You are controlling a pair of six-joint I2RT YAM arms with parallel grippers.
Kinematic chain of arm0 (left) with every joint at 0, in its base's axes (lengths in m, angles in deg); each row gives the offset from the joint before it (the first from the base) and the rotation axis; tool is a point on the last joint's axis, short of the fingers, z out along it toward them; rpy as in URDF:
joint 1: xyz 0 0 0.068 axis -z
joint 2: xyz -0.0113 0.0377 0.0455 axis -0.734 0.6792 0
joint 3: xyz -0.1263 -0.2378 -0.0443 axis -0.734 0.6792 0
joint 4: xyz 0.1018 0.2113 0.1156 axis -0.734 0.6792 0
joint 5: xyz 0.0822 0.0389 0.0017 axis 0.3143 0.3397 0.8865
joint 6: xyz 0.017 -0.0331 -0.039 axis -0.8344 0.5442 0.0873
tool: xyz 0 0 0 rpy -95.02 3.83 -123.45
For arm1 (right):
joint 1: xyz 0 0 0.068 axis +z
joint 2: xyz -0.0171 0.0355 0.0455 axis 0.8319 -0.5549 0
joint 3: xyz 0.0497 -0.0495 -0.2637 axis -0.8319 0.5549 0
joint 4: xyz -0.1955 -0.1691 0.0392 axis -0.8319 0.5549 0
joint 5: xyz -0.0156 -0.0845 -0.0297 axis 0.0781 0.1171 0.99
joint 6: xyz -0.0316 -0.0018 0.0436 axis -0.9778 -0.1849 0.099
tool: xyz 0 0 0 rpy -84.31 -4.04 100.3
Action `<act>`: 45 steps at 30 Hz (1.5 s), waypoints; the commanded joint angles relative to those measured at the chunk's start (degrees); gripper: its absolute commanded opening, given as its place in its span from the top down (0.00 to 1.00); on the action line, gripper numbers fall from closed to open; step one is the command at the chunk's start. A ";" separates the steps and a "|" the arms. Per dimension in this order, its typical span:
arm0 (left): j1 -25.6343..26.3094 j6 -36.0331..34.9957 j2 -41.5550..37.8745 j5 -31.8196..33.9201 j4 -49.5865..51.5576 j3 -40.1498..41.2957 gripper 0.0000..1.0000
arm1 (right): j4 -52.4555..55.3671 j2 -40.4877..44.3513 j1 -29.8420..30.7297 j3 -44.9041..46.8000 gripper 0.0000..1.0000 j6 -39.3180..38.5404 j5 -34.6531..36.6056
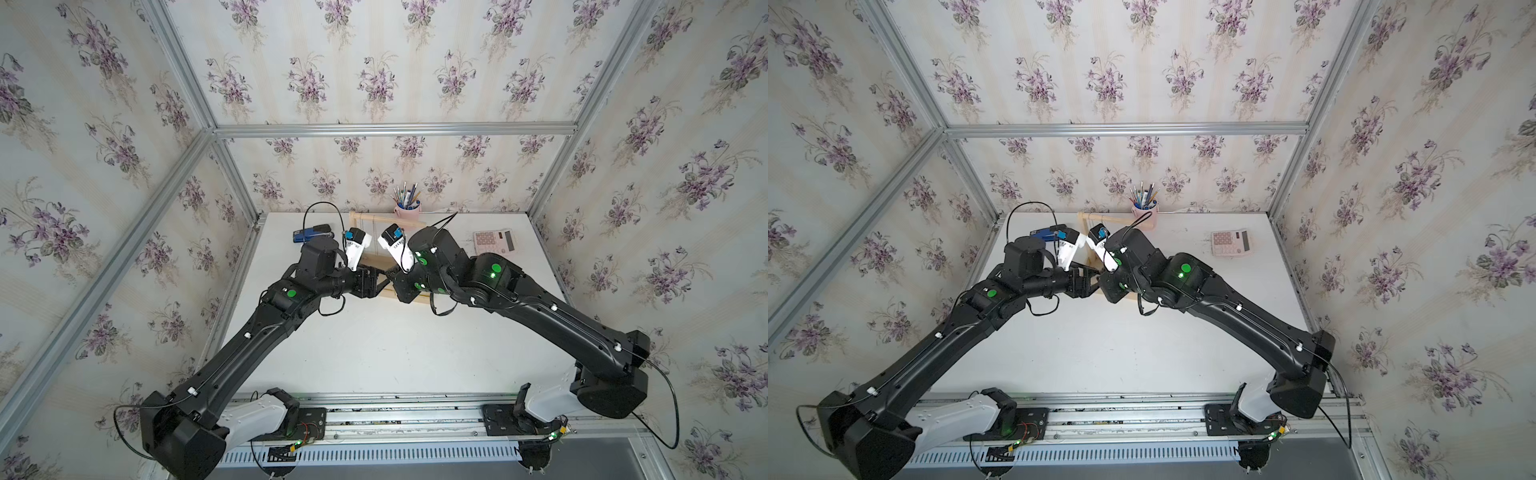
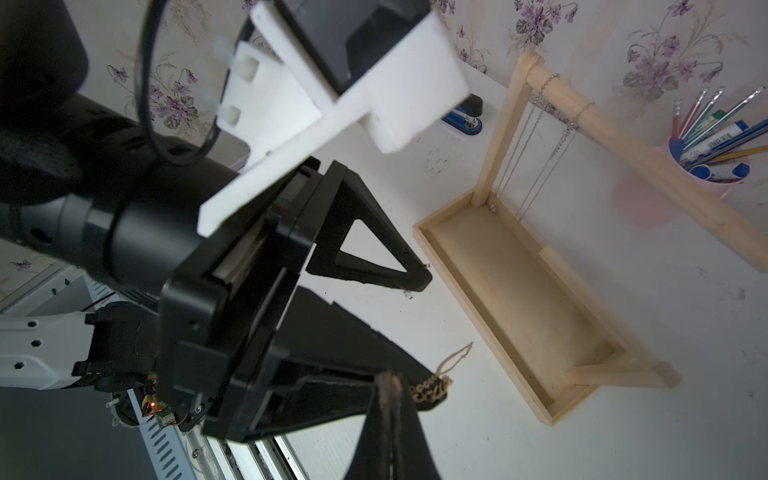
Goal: Hang the necklace on the jewelry display stand
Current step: Pick up the necklace from the center of the board.
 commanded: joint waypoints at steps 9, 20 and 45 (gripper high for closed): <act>1.60 -0.35 1.99 -9.08 -8.20 -1.37 0.32 | -6.96 1.02 -1.22 0.25 1.00 -0.13 -4.44; 3.13 -1.45 5.62 -14.80 -9.51 -5.08 0.43 | -7.25 1.70 -4.86 1.25 1.00 0.22 -8.99; 7.23 -5.80 12.05 -18.45 -6.34 -13.06 1.00 | -6.28 3.96 -9.98 2.65 1.00 0.18 -13.75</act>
